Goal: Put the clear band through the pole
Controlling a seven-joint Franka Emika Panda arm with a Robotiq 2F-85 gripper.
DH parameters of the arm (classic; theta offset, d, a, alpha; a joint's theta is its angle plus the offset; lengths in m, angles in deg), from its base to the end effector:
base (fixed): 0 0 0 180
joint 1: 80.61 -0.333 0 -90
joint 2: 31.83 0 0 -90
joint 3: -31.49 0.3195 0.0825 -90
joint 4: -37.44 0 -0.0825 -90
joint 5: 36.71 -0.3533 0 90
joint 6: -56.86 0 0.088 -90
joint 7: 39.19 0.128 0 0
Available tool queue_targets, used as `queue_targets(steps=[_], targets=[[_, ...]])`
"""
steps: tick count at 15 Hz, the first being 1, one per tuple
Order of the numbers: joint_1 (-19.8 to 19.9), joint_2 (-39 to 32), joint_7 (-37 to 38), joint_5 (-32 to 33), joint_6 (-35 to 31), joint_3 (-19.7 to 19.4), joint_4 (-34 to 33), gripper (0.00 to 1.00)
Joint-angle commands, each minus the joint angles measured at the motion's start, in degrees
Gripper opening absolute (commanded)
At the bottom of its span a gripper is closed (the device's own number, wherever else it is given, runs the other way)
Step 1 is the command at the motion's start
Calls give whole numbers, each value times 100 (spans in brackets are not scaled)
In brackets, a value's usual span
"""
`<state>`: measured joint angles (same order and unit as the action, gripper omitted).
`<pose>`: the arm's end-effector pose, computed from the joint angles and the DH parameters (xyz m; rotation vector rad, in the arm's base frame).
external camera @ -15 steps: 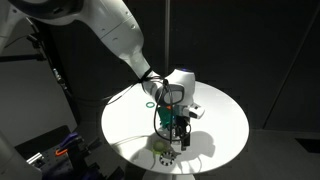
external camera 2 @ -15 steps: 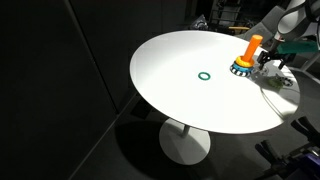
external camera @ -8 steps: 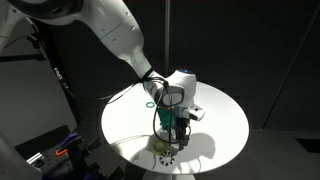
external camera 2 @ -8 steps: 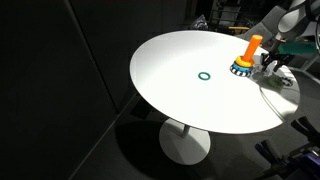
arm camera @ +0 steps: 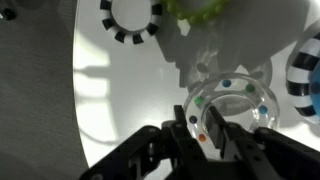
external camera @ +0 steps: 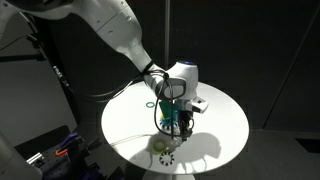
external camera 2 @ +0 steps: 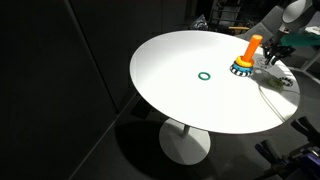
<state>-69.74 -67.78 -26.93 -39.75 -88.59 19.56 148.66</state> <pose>0.5557 -0.2301 0.1679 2.9063 -0.9282 -0.0360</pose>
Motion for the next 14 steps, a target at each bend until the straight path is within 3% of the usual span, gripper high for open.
queue_targets(steps=[1,14], targets=[[23,525,-59,-113,136,28,116,9],[-234,1514,33,-4,841,114,-121,9]])
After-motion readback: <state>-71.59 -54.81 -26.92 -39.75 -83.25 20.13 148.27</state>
